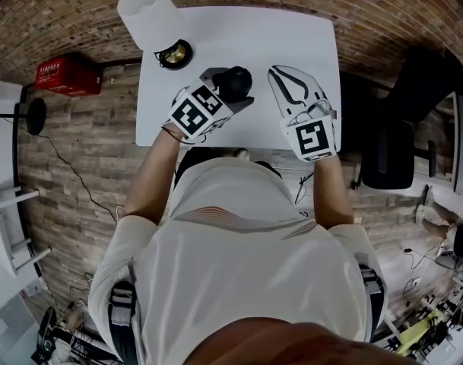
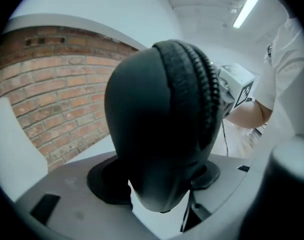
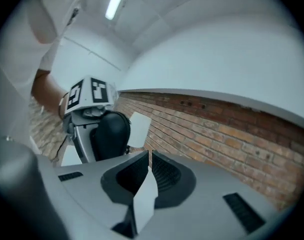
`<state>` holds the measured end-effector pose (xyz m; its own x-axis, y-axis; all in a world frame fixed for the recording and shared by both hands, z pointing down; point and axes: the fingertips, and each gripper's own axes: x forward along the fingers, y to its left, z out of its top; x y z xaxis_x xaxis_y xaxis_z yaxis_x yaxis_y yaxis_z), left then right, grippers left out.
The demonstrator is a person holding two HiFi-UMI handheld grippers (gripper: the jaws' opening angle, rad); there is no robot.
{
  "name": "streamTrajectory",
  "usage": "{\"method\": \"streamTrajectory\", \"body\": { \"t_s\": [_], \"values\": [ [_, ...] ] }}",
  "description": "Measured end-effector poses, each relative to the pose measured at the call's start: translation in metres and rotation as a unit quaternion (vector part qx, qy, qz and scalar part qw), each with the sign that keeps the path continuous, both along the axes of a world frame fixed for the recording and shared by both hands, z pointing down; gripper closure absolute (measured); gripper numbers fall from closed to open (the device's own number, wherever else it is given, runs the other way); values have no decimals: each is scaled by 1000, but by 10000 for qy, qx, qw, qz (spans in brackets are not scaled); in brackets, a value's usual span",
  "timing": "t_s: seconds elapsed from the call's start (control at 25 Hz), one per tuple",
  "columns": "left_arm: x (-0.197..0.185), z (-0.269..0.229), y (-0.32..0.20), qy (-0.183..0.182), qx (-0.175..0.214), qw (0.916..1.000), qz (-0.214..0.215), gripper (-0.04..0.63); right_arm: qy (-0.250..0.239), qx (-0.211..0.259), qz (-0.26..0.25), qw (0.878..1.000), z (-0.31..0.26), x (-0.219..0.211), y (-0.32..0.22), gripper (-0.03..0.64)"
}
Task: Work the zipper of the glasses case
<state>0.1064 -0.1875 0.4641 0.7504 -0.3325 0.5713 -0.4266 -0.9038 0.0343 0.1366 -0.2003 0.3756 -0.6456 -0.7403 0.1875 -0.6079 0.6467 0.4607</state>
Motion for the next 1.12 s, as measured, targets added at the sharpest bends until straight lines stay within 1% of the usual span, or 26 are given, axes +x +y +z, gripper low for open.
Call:
{"method": "streamTrajectory", "body": {
  "t_s": [0.04,0.12,0.2,0.28,0.36,0.44,0.52,0.56,0.64,0.72,0.92,1.12],
  "values": [
    [-4,-12,-8,246,233,9992,-224,308,-257,-251,263,9990,-1,10,-9,547],
    [-12,-37,-21,777,673,9927,-633,308,-620,-591,730,9936,-2,29,-24,551],
    [-22,-60,-29,1350,992,9808,-997,308,-822,-751,1077,9879,1,46,-34,560],
    [-35,-79,-33,1768,1269,9664,-1370,308,-984,-858,1352,9822,4,62,-41,566],
    [-53,-91,-39,1949,1583,9506,-1823,308,-1191,-960,1569,9757,7,74,-45,571],
    [-73,-97,-44,1988,1848,9351,-2280,308,-1391,-1030,1752,9692,9,85,-47,571],
    [-89,-100,-46,2026,1948,9238,-2598,308,-1517,-1049,1901,9643,9,95,-48,571],
    [-94,-99,-47,2040,1947,9209,-2690,308,-1546,-1045,1959,9627,9,98,-48,571],
    [-99,-97,-48,2023,1904,9196,-2778,308,-1583,-1044,2023,9608,9,103,-48,571],
    [-100,-94,-48,1978,1852,9209,-2803,308,-1618,-1049,2026,9601,9,103,-47,571],
    [-97,-91,-47,1956,1795,9240,-2752,308,-1615,-1018,1949,9621,8,99,-46,571],
    [-96,-89,-48,1986,1729,9244,-2760,308,-1590,-1017,1912,9632,8,99,-45,571]
  ]
}}
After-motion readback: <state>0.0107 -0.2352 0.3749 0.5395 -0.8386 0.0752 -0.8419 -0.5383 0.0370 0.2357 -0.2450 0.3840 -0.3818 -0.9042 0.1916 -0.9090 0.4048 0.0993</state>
